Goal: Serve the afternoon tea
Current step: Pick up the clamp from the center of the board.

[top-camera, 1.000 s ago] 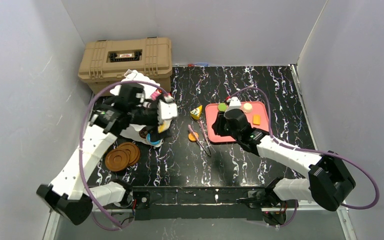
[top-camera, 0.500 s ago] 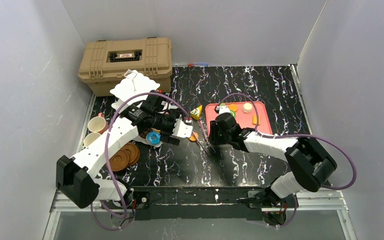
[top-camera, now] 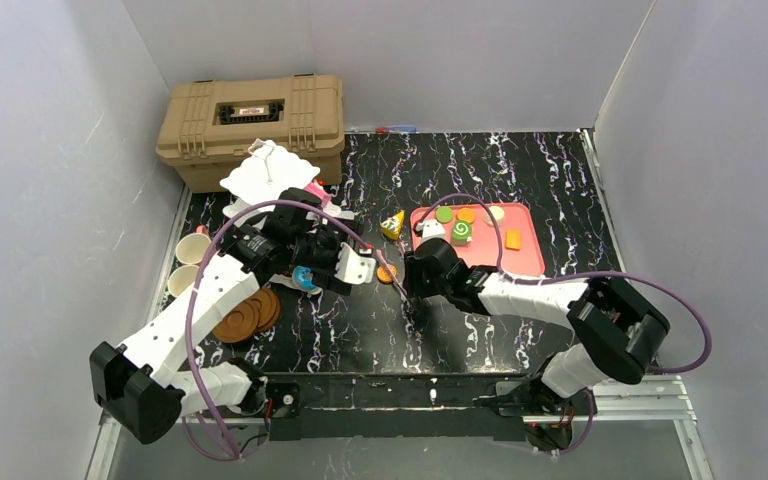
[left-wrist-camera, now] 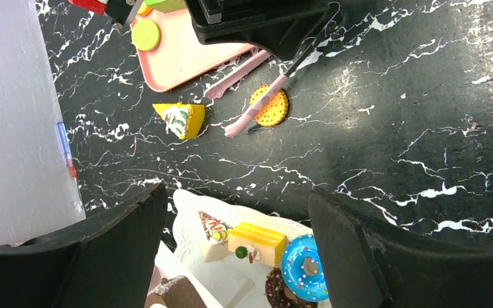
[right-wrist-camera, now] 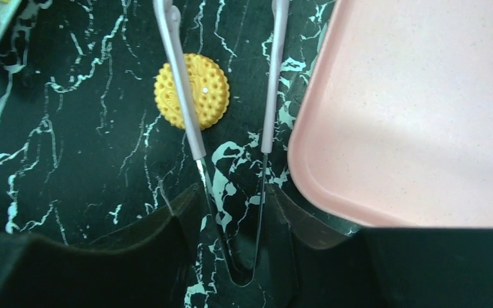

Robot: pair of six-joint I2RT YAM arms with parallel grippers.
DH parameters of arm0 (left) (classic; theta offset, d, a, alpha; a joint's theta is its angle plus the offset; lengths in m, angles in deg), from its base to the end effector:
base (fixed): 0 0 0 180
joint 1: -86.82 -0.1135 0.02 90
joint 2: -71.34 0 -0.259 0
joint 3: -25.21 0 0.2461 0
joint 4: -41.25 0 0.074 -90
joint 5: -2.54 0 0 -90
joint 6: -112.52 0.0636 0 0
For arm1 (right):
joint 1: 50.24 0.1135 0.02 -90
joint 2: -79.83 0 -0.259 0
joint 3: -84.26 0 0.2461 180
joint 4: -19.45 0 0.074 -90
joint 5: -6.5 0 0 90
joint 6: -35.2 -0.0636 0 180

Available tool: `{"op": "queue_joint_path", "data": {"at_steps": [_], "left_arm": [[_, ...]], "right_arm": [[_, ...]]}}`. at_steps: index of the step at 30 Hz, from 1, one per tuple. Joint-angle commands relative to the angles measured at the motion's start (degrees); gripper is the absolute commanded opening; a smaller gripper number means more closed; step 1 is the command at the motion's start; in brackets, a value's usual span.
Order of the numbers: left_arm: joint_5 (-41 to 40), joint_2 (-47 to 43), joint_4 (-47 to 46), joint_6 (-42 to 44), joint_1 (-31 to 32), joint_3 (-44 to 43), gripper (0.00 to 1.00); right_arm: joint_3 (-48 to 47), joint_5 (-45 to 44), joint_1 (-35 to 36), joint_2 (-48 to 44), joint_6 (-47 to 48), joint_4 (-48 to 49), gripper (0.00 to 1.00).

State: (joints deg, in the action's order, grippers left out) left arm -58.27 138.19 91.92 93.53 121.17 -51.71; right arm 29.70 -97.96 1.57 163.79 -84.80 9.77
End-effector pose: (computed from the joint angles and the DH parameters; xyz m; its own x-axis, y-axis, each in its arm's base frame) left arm 0.1962 -0.1717 0.3104 0.5800 0.6034 -0.5472 0.7678 -0.1807 0.6147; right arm 0.2056 0.2357 0.1648 -0.6582 -0.0536 -0.7510 -0.3604 0.8982 0.2518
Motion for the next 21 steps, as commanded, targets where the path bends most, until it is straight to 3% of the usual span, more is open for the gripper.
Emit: {"op": "queue_joint_path", "data": {"at_steps": [1,12,14,18,21], "left_arm": [[-0.1,-2.6,0.6,-1.0,0.2,0.6,0.78],[0.1,-4.4,1.1,-1.4,0.2,1.4,0.79],[0.7,-4.5,1.2,-1.3,0.2,1.4,0.79],[2.2,-5.0,1.2,0.5,0.3,1.7,0.82],[3.1,-5.8,0.8,2.5,0.3,2.2,0.82]], "right_arm": [[0.0,-2.7,0.5,2.3,-0.6,2.0,0.47],[1.1,-2.1,1.0,5.2,-1.1,2.9,0.39],[0.8,-1.8,1.2,6.6,-1.0,2.9,0.32],[-1.6,-3.5,2.7,5.9,0.7,-0.9,0.03],[-5.2,-4.6,3.1,0.5,2.6,-7.1,0.01]]}}
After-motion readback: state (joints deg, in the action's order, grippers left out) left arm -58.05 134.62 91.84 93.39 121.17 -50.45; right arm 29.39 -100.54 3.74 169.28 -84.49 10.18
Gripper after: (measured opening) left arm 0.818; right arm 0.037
